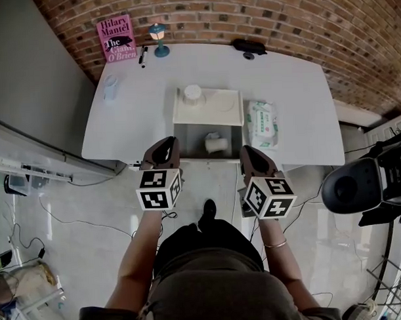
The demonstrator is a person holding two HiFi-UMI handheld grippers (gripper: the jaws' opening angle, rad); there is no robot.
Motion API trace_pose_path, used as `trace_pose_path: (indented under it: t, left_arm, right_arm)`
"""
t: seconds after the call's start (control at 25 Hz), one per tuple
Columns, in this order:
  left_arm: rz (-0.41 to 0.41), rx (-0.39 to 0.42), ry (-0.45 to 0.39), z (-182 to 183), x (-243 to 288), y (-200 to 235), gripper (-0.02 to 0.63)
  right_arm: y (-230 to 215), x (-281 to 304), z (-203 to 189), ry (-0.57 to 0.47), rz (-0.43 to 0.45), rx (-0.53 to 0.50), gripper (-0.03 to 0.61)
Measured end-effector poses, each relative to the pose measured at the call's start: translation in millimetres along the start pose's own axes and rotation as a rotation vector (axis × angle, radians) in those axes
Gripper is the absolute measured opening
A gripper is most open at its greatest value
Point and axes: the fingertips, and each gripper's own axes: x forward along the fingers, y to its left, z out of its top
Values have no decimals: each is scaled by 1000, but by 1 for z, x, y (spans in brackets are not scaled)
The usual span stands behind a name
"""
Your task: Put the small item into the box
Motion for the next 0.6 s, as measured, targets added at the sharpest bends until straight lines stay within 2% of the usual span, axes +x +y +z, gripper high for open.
trace_pose_path:
  t: [0.16,0.6]
  left_arm:
    - [3,-31,-9,0,-2,4,37]
    - [12,-37,-8,-5,-3,8,37]
  right_arm:
    - [-1,-1,2,-6,-8,-4,5]
    - [2,-3,5,-18,8,-43,5]
